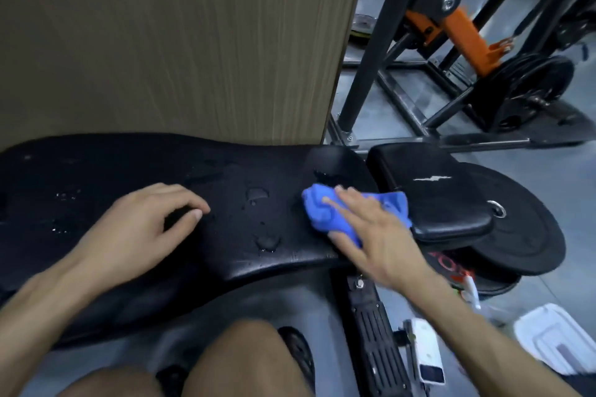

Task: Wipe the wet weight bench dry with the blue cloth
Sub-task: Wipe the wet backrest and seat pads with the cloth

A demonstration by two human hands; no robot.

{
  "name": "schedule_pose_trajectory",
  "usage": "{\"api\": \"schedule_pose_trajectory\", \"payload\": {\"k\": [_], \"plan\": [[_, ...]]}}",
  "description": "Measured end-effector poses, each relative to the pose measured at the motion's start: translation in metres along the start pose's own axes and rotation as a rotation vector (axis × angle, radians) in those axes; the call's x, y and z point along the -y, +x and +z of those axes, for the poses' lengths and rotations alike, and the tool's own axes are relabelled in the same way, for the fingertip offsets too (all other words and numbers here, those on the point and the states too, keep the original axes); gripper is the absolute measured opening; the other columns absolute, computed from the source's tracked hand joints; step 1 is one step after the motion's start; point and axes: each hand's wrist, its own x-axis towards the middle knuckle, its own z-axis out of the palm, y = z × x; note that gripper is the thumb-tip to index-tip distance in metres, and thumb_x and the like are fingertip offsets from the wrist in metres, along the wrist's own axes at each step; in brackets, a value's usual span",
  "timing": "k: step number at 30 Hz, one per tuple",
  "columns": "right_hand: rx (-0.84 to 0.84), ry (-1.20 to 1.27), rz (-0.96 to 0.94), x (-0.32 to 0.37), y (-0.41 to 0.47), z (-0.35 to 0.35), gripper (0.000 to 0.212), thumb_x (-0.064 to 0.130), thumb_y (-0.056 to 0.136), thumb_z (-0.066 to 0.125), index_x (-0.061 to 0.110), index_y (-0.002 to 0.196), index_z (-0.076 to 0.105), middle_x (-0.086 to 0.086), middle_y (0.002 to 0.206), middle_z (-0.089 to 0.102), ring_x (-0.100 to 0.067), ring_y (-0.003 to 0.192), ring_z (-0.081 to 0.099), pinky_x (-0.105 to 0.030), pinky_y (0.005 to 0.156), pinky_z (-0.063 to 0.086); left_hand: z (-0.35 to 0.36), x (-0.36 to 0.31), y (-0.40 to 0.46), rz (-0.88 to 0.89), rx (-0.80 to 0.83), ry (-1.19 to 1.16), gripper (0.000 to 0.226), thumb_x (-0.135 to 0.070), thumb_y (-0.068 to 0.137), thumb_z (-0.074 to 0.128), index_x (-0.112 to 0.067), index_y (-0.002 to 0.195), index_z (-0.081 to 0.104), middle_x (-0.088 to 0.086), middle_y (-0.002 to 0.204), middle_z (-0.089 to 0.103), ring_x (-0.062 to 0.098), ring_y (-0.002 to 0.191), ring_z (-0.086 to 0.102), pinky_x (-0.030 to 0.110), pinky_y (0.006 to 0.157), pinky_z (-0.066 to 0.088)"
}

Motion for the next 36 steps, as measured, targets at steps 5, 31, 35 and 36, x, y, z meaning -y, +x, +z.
{"api": "schedule_pose_trajectory", "payload": {"k": [5,31,35,36], "plan": [[-0.037,-0.067,0.322,0.012,-0.007,0.002,0.068,0.057,0.097,0.031,0.017,0.151,0.043,-0.017,0.156,0.039,-0.034,0.144,0.037,-0.05,0.118,0.028,-0.012,-0.027,-0.013,0.001,-0.011,0.004,0.012,-0.03,0.096,0.062,-0.035,0.099,0.072,-0.022,0.098,0.068,-0.018,0.085,0.052,0.013,0.071,0.036],[0.094,0.037,0.015,0.013,0.027,0.007,0.063,0.061,0.099,0.03,0.034,0.156,0.03,-0.005,0.164,0.028,-0.023,0.149,0.028,-0.043,0.12,0.025,0.013,-0.02,0.012,-0.139,-0.021,-0.037,0.012,-0.029,0.094,0.064,-0.039,0.093,0.07,-0.025,0.083,0.067,-0.017,0.068,0.055,0.021,0.061,0.039],[0.145,-0.003,0.545,-0.032,0.079,0.004,0.068,0.062,0.1,0.02,0.03,0.159,0.017,-0.013,0.167,0.015,-0.031,0.151,0.018,-0.045,0.121,0.019,0.017,-0.01,0.019,-0.156,-0.004,-0.06,0.011,-0.03,0.094,0.063,-0.039,0.095,0.071,-0.024,0.091,0.07,-0.019,0.075,0.055,0.017,0.066,0.039],[0.159,-0.049,0.529,-0.015,0.083,0.01,0.069,0.062,0.099,0.015,0.03,0.16,0.013,-0.013,0.167,0.01,-0.033,0.152,0.015,-0.046,0.122,0.016,0.016,-0.009,0.021,-0.157,-0.007,-0.063,0.011,-0.031,0.094,0.063,-0.039,0.095,0.071,-0.023,0.092,0.07,-0.019,0.076,0.055,0.017,0.067,0.039]]}}
